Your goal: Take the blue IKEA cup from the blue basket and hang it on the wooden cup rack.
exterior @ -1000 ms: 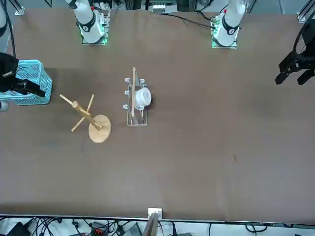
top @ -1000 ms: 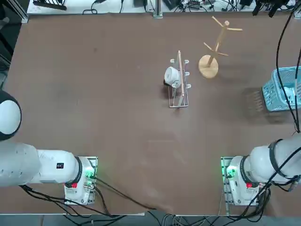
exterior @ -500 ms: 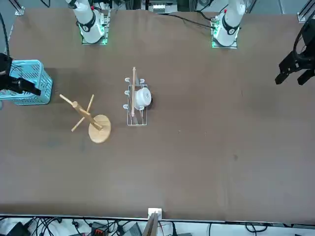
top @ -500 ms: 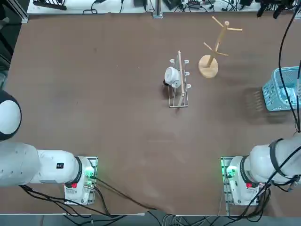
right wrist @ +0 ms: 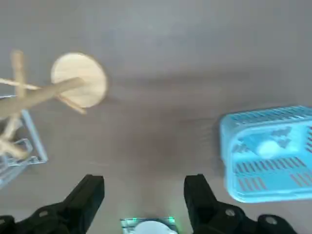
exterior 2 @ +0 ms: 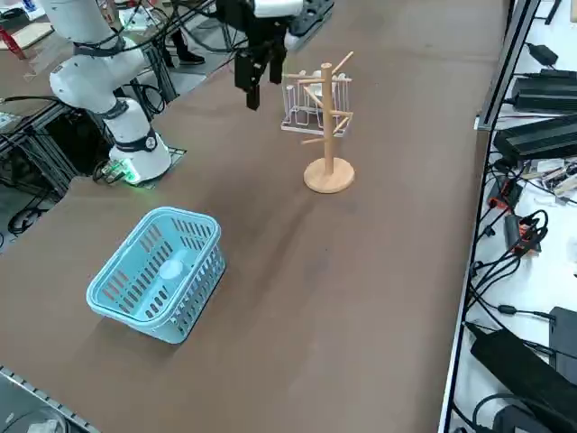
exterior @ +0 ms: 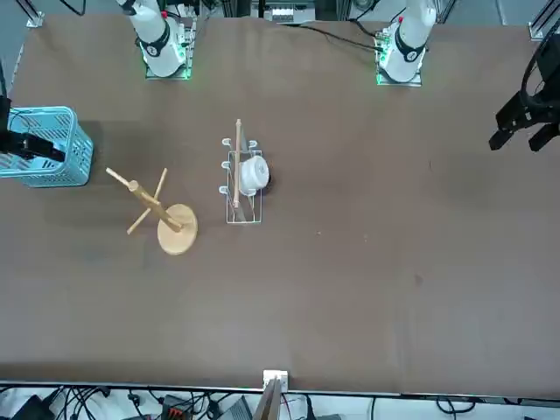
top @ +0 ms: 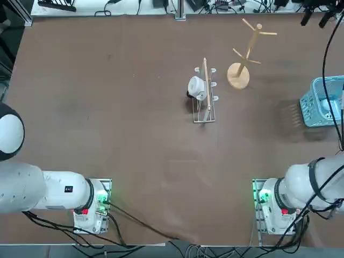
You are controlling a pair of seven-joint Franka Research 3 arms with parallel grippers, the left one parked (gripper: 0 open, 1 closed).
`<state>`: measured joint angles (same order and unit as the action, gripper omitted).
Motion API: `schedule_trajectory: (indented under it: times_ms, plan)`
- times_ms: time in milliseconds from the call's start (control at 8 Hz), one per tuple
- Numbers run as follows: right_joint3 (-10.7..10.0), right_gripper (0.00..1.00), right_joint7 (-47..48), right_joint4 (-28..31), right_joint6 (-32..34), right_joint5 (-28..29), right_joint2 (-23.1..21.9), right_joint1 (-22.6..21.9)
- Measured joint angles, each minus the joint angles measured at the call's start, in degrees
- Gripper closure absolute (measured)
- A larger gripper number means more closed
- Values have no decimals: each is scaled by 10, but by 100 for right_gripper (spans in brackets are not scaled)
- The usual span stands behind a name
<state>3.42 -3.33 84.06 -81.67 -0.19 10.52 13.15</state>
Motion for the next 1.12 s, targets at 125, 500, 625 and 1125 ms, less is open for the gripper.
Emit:
schedule_trajectory:
  times_ms: [125,500,625,1125]
  plan:
    - [0,0,-14,20,-6,-27,-11,10]
    - [-4,0,-119,217,-150,-55,-128,61]
    - [-10,0,-186,295,-206,-55,-169,96]
    - [-95,0,-400,446,-379,-55,-187,146]
